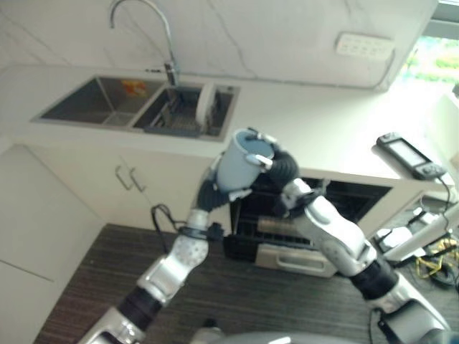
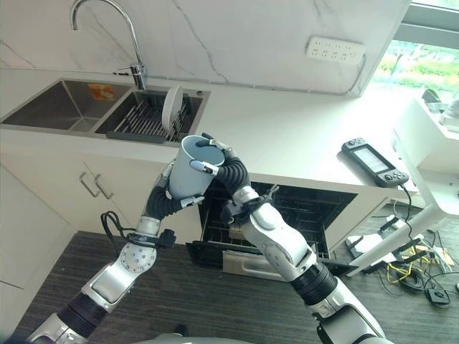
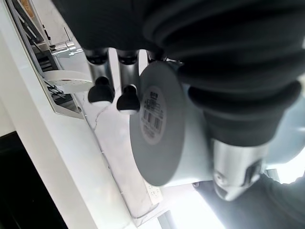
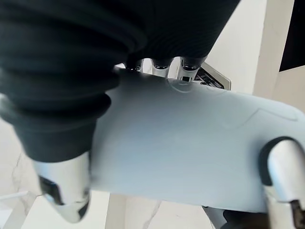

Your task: Place the dishes in the dishwasher.

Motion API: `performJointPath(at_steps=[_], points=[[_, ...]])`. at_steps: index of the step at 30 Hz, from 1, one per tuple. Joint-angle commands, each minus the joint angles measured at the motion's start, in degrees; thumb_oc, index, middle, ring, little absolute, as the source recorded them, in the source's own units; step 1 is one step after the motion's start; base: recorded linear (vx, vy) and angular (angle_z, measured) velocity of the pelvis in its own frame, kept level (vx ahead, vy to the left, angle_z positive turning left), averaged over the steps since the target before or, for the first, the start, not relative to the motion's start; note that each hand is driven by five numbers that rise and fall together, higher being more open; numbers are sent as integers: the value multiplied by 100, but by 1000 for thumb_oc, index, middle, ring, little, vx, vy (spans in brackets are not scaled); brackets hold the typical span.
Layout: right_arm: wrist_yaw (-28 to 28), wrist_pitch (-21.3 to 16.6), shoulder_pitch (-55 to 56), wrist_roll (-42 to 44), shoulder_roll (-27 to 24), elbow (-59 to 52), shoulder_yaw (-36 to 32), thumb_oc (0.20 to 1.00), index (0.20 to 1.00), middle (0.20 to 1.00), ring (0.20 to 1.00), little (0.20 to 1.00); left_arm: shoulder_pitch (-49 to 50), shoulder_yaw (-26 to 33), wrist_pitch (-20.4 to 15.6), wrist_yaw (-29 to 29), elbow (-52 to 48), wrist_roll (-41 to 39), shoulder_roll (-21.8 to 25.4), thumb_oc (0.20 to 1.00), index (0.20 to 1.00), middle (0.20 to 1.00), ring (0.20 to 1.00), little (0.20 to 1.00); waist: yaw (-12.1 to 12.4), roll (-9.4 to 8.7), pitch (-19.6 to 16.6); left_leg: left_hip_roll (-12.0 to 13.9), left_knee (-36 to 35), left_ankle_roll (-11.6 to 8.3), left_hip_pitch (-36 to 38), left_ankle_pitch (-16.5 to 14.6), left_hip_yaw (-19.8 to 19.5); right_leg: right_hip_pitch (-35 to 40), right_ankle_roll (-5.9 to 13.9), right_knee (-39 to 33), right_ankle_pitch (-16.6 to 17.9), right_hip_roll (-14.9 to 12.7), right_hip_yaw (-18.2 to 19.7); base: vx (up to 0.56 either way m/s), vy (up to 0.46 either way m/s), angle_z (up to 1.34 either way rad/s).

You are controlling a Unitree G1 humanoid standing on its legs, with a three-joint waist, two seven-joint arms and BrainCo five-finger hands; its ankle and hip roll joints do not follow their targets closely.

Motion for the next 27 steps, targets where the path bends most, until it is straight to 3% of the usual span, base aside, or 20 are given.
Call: performJointPath(at_steps=[1,13,19,23,27], points=[[291,-137,-665,232,349,-122,330,1000,1000,1000,1000,1000,-640,-365,-426,-66,-255,83,4,200,200,200,200,200,135,-140,-75,202,6,-93,116,-388,-265,44,396,5,-105,-526,337,0,0,0],[530,-53,-656,147,380,-89,375,1000,1000,1000,1000,1000,-638,-349,-486,-87,-212,106,-25,200,200,200,200,200,162,-143,-72,186,6,-84,103,-380,-302,55,392,5,-102,-535,313,0,0,0],[970,-73,-697,182,366,-58,441,1000,1000,1000,1000,1000,-617,-353,-585,-239,-195,-28,-21,200,200,200,200,200,211,-159,-79,189,6,-86,78,-371,-332,60,394,5,-103,-540,270,0,0,0],[1340,0,-798,-548,190,-23,519,1000,1000,1000,1000,1000,-615,-330,-680,-380,-181,-95,18,200,200,200,200,200,247,-186,-91,197,6,-91,63,-366,-345,64,400,5,-108,-543,247,0,0,0],[1625,97,-926,-729,-10,3,551,1000,1000,1000,1000,1000,-614,-330,-717,-533,-213,-145,30,200,200,200,200,200,268,-215,-100,194,6,-84,56,-368,-368,72,392,5,-111,-535,244,8,-14,5]])
